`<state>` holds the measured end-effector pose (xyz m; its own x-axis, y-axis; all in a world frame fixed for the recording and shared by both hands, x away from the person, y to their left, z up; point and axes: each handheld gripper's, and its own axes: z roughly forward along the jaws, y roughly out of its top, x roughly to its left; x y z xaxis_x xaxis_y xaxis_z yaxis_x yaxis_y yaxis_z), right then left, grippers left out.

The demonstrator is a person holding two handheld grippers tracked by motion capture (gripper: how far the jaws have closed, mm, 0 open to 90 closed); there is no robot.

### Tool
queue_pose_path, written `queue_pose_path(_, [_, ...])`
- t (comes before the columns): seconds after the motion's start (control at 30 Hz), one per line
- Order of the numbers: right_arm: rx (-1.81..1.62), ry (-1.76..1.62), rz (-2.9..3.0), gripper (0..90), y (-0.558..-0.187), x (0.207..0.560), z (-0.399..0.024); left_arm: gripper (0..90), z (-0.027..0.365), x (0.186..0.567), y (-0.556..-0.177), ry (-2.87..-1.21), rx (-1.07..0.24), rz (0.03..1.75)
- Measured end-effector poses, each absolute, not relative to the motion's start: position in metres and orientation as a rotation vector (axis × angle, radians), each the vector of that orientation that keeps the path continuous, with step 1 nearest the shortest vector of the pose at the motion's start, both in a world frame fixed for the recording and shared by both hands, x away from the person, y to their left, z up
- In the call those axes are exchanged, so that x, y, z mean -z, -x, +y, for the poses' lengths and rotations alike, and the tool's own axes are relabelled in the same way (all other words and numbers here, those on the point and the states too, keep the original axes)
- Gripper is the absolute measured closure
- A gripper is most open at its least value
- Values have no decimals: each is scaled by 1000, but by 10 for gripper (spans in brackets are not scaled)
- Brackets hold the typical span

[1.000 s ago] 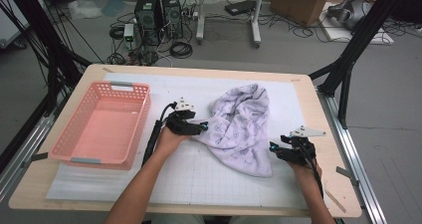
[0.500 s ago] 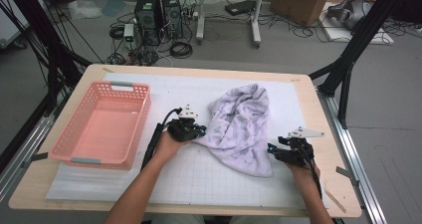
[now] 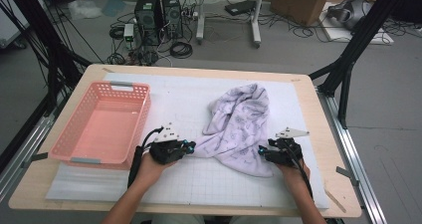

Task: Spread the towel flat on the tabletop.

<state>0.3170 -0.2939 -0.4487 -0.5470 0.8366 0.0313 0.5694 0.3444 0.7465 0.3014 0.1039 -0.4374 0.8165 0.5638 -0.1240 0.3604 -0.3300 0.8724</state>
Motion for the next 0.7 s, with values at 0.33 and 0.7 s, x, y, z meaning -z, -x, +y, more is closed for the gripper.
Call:
queue_pose_path(0.33, [-979,-1235,2335,874,-301,440,-313,875,121,438,-268,-1951,-214,669])
queue_pose_path(0.7, [-693,-1166,2358,877,-242,427,-347,580,125,435,-265,-1896,-209,713])
